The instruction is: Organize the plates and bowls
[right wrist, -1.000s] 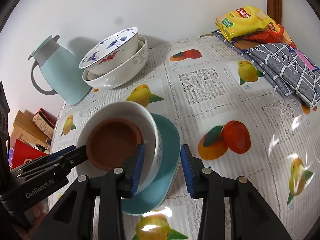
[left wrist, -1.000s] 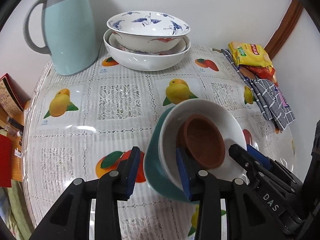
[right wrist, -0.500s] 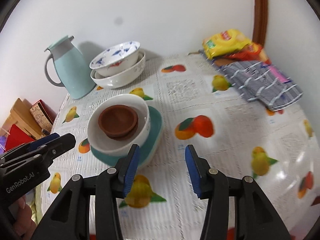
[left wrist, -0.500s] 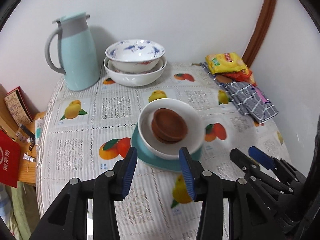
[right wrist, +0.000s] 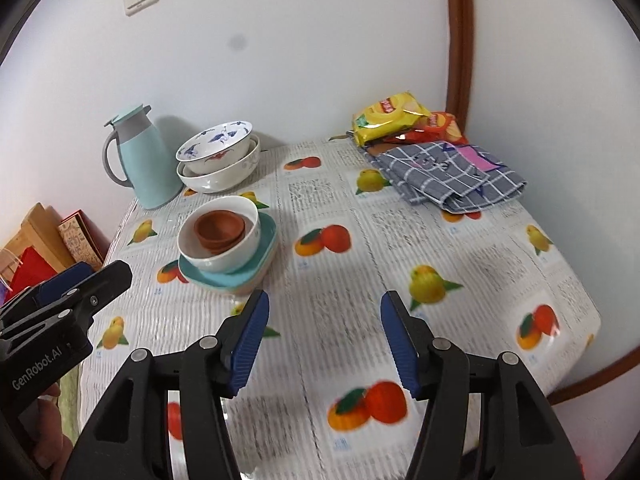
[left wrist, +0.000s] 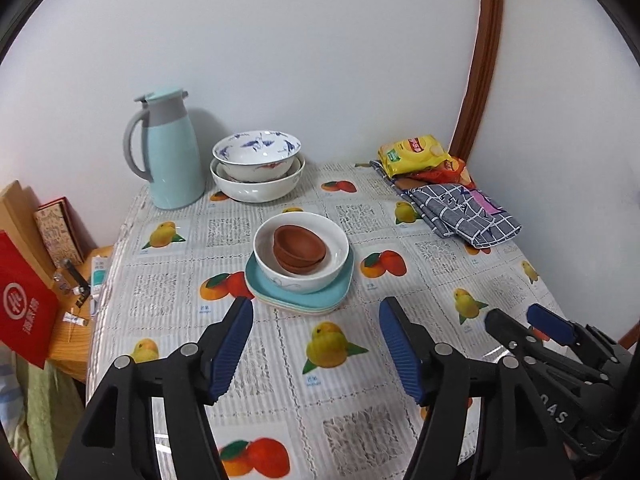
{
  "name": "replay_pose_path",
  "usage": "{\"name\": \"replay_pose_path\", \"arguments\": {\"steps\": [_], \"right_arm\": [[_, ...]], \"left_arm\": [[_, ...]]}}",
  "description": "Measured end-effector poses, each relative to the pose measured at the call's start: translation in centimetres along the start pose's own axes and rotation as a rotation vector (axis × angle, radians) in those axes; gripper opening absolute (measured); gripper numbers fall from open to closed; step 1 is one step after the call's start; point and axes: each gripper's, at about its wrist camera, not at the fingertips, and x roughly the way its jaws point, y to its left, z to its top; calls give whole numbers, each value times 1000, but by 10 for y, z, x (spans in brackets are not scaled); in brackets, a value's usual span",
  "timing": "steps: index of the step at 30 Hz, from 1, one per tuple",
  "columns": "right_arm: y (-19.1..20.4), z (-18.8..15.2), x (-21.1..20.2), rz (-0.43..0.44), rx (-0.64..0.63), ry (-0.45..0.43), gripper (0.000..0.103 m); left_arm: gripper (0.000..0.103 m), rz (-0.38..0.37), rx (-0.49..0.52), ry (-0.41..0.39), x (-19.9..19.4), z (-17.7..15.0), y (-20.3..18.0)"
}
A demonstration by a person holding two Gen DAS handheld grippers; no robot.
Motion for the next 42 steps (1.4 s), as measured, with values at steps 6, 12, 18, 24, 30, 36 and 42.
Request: {"name": "replay_pose_path", "arguments": {"steps": [6,12,18,24,30,36,42], "right_arm": [[-16,-19,-29,-9,14,-23,74],[-18,-33,-53,-68,-42,-83,92],[-27,-38,-62,-60,-17,-84,92],[-33,-40,-64,-67,-3,-88,92],[-36,-41,-66,-74,9,-92,92],[-37,-43,-68,-77,8,-94,92],[-36,-43,-69,-71,10,-93,92]], "left_arm": [[73,19,20,-31,-22,-16,-15],[85,48,27,-65,-40,-30,-26],[88,70,26,-72,-49,-34,-29],[88,72,26,-81,-53,-35,-32],[88,75,24,-76,-52,-36,-33],[88,75,22,-76,-52,-37,-32],[89,79,19,-75,-52,-37,-32]]}}
